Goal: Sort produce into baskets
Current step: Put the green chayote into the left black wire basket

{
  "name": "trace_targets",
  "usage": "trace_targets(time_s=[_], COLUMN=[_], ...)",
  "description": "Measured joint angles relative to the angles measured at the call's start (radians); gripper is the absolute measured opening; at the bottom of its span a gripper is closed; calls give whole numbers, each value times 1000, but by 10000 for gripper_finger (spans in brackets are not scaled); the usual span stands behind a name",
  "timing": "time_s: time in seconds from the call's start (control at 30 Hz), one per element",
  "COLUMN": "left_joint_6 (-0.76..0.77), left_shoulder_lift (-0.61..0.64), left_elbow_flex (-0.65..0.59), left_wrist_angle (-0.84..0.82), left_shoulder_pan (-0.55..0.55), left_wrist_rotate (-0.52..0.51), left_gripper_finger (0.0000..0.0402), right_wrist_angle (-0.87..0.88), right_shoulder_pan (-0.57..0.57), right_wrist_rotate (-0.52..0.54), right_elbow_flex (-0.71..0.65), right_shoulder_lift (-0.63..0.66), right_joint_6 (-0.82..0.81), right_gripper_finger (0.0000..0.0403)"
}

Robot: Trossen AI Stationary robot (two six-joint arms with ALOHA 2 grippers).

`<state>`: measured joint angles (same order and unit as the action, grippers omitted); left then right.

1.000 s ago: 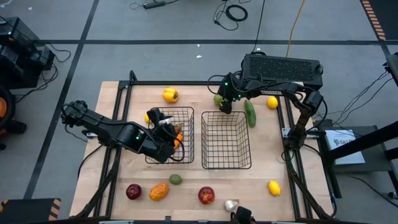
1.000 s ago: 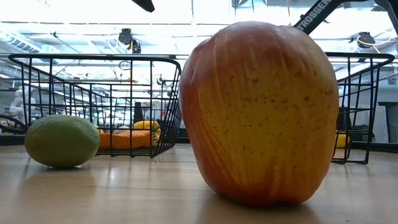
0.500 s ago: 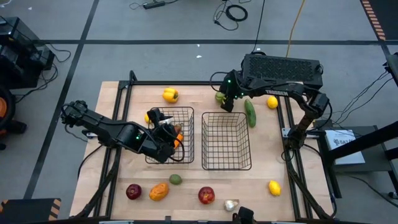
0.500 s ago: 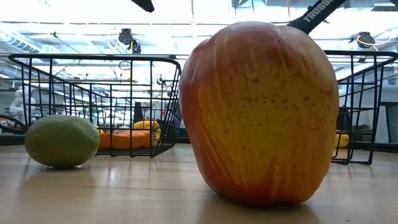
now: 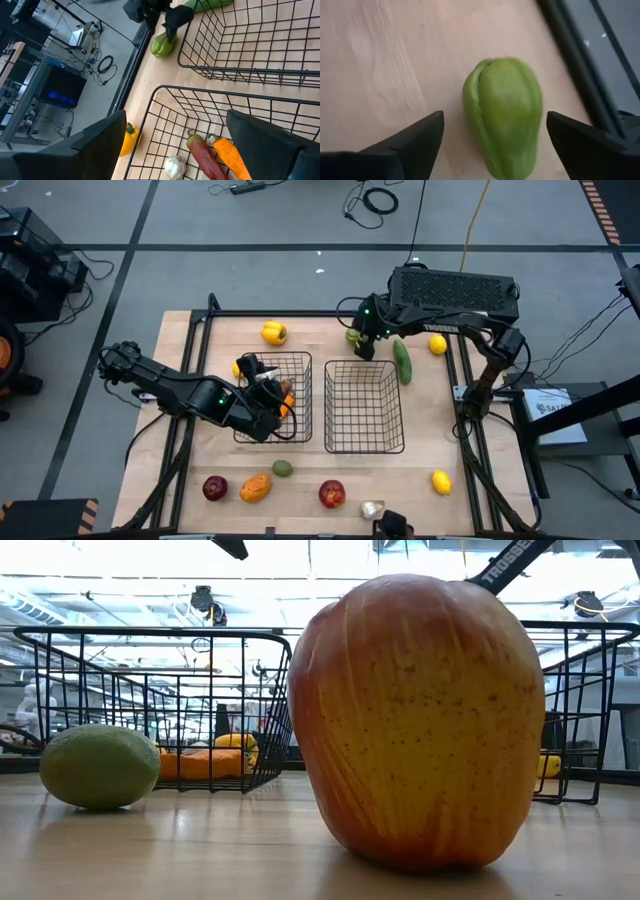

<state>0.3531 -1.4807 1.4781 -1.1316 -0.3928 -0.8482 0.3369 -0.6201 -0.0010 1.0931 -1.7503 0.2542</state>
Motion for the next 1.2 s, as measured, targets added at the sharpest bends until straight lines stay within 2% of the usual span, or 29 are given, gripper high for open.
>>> trace_targets(time_s=[0.13,0.43,0.93,1.2], left_joint_6=[0,0,-1,-1], left_shoulder_lift=[0,0,0,0], left_elbow_flex=[0,0,0,0], left_wrist_angle=[0,0,-1,-2], left_shoulder_pan=[0,0,0,2], left_wrist_rotate=[0,0,0,0], left_gripper_finger=[350,350,350,350], right_wrist_angle=[-7,-21,-35,-3], right_shoulder_pan=[0,0,-1,2], right_wrist_rotate=[5,26,35,28], right_elbow_flex=[0,-1,0,0], right_shoulder_lift=[-37,-67,-67,-33], right_joint_6=[5,24,30,20], right_gripper_finger=[346,320,200,212])
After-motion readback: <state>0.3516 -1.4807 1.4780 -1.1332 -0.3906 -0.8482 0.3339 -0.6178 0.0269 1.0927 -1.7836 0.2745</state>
